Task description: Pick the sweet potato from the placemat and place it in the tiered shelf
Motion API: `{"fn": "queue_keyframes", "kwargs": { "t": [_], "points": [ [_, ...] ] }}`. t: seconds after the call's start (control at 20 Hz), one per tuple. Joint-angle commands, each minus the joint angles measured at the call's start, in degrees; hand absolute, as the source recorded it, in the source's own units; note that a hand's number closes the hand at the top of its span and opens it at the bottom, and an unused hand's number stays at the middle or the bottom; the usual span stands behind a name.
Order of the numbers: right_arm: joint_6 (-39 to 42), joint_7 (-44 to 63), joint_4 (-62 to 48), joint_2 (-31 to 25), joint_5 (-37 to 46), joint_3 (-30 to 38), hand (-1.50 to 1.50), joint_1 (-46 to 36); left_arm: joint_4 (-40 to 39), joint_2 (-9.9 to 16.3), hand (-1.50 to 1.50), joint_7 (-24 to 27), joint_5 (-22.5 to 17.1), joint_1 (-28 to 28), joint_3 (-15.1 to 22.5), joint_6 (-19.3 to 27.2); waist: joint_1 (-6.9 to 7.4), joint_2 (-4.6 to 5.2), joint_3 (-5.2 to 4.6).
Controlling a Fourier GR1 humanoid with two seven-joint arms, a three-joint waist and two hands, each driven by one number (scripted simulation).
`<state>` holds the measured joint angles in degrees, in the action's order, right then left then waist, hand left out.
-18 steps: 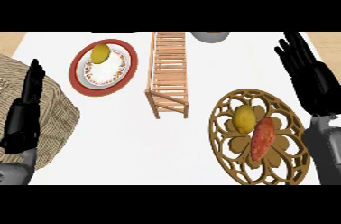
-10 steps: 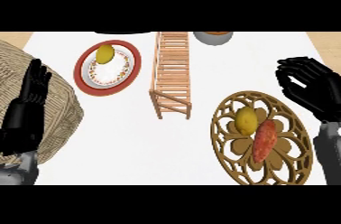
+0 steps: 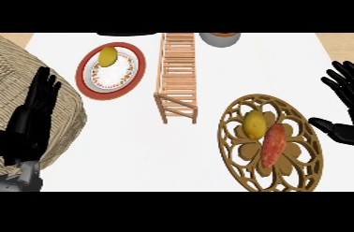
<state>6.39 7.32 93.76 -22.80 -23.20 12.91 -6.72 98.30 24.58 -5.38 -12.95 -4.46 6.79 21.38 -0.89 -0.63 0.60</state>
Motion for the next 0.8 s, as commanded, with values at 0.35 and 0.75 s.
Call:
{"fn": "queue_keyframes", "kwargs": {
  "t": [0.35,0.75],
  "points": [
    [12.08,18.76,15.97,-21.35,11.35,-9.12,-1.5,1.87,-1.73,-2.32,0.0,-0.42,0.73,1.89,1.35,0.29,0.35,0.45,-0.89],
    [12.26,40.72,22.13,-25.29,21.75,-21.36,-1.5,-6.24,-4.18,-2.04,0.0,-2.21,0.21,-2.83,0.43,-1.87,1.67,0.9,-0.8]
  ]
}}
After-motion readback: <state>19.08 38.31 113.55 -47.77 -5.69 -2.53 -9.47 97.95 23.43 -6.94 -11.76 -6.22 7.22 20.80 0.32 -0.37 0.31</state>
